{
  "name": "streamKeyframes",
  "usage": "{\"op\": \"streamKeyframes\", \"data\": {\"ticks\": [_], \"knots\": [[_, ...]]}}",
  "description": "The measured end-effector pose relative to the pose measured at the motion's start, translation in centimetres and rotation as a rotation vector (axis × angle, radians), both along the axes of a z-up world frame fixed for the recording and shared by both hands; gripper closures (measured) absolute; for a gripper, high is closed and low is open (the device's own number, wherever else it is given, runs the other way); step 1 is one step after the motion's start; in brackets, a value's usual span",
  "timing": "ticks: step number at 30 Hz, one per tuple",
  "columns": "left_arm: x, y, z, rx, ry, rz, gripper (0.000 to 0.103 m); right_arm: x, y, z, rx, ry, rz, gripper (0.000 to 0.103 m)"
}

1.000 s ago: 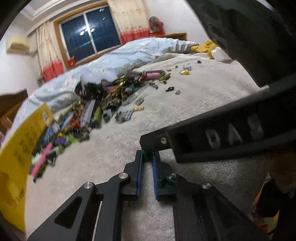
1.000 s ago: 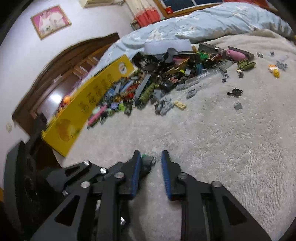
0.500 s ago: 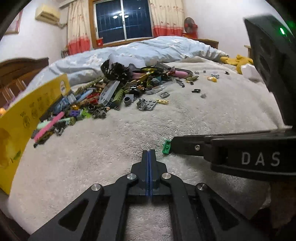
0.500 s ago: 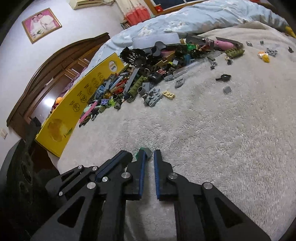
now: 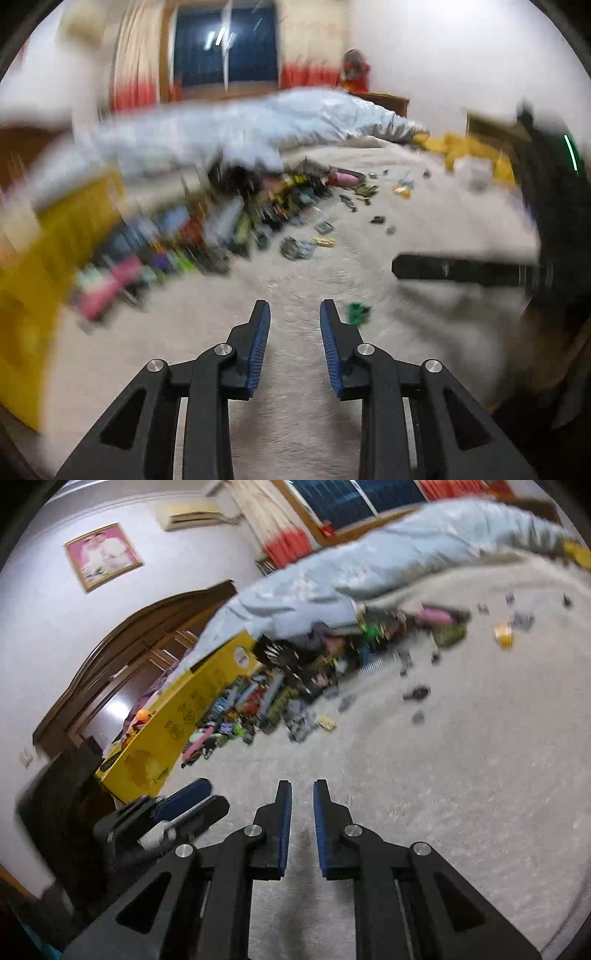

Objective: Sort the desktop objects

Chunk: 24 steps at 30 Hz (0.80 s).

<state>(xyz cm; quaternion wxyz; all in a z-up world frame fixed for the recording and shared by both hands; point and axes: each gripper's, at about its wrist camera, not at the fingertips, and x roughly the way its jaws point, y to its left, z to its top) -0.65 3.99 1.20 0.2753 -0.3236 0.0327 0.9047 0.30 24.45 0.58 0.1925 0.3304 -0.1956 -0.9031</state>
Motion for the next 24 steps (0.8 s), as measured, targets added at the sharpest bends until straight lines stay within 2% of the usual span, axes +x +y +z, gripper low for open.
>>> {"op": "streamKeyframes", "data": {"ticks": [1, 2, 3, 5, 9, 13, 15, 18, 21, 24], "knots": [[-1.1, -0.8, 0.0, 0.071, -0.088, -0.014, 0.074, 0.2, -0.3, 0.1, 0.022, 0.019, 0.01, 0.091], [-1.6, -1.0, 0.0, 0.097, -0.131, -0.018, 0.074, 0.3, -0.9, 0.2, 0.053, 0.031, 0.024, 0.091], [-2.0, -0.9, -0.2, 0.105, -0.176, -0.043, 0.074, 0.3, -1.6, 0.1, 0.088, 0.036, 0.037, 0.091], [-1.7, 0.1, -0.6, 0.072, -0.21, -0.109, 0.074, 0.2, -2.5, -0.1, 0.125, 0.036, 0.058, 0.091], [0.4, 2.6, -1.2, -0.089, -0.1, -0.172, 0.074, 0.0, -2.4, -0.9, 0.087, 0.011, 0.06, 0.091], [0.3, 3.3, -1.2, -0.074, -0.073, -0.186, 0.074, -0.4, -2.1, -1.8, 0.061, -0.022, 0.059, 0.091], [0.1, 3.7, -1.6, -0.093, -0.067, -0.193, 0.074, -0.5, -2.0, -2.0, 0.044, -0.032, 0.063, 0.091], [-0.3, 3.5, -1.9, -0.083, -0.057, -0.177, 0.082, -0.6, -2.0, -1.9, 0.034, -0.031, 0.068, 0.091], [-0.7, 3.0, -1.9, -0.061, -0.072, -0.176, 0.085, -0.5, -2.1, -1.7, 0.027, -0.022, 0.084, 0.091], [-0.5, 2.8, -2.1, -0.073, -0.055, -0.172, 0.091, -0.5, -2.5, -1.9, 0.046, -0.031, 0.103, 0.091]]}}
